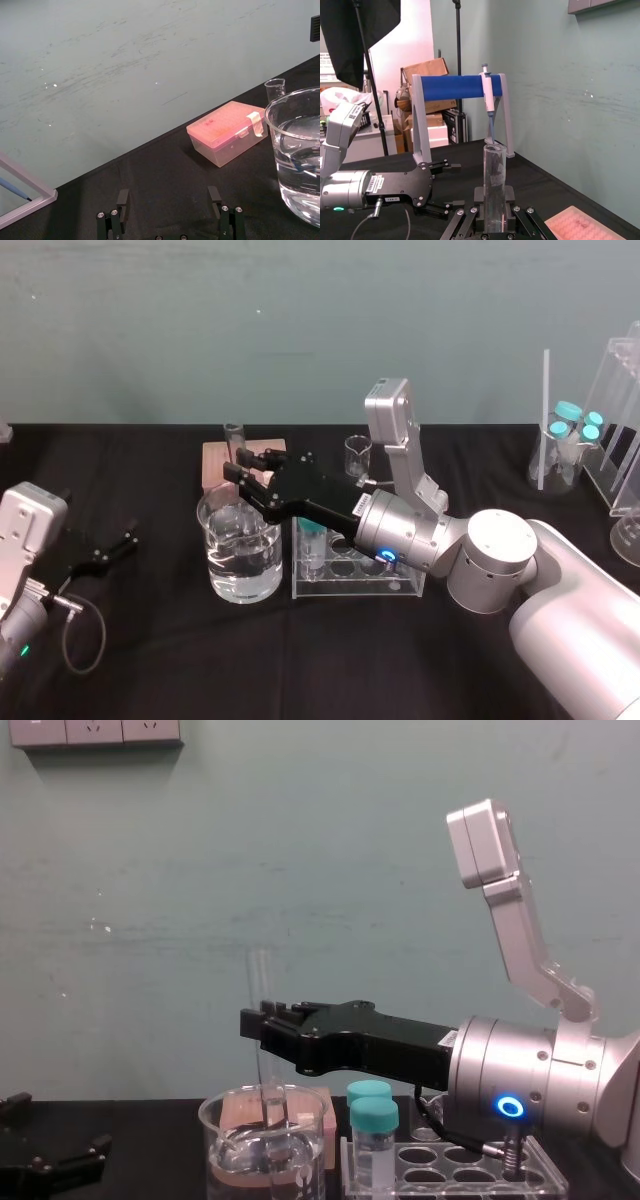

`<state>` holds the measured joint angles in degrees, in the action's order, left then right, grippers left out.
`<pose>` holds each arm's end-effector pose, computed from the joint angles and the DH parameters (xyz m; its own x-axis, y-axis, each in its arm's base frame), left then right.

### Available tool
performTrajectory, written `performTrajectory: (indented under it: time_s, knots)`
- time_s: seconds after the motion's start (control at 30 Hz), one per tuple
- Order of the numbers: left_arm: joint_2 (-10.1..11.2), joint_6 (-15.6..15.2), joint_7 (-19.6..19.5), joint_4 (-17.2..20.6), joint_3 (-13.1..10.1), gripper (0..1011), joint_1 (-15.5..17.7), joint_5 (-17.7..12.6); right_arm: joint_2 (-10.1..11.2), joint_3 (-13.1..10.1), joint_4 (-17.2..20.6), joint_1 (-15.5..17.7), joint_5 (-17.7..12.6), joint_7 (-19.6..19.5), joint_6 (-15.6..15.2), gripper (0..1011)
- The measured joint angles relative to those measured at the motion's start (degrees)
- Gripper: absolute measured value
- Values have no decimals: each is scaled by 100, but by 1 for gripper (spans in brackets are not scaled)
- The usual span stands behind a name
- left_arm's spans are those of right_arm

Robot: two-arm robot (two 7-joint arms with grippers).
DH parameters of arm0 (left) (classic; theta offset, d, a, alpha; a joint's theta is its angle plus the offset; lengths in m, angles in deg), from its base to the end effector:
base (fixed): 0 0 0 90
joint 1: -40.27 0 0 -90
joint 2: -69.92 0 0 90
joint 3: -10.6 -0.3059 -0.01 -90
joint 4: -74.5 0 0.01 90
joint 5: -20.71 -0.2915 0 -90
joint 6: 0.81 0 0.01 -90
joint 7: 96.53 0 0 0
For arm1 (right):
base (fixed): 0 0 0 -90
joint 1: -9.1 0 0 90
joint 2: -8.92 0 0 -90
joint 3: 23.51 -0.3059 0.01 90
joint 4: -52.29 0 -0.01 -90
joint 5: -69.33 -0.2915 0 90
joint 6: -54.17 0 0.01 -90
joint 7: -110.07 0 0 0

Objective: Hold the test tube with one hand and immerse one end into the beaker, then return it to the test tube rack.

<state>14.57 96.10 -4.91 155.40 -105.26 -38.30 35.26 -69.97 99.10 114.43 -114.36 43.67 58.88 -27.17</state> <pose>0.3443 0.0963 -0.3118 0.2922 0.8803 0.3738 -0.9553 0.2873 0.0702 0.4531 0.0560 -0.2688 0.8717 -0.4858 0.0642 0.4808 0.8732 0.0798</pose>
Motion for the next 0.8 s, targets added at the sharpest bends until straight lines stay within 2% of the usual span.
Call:
performTrajectory:
  time_s: [0.4, 0.8]
  knots:
    - [0, 0, 0, 0, 0, 1000, 0, 0, 24, -81, 237, -7, -39, -19, 109, 225]
    - [0, 0, 0, 0, 0, 1000, 0, 0, 178, -334, 1013, -8, -330, -1, 312, 225]
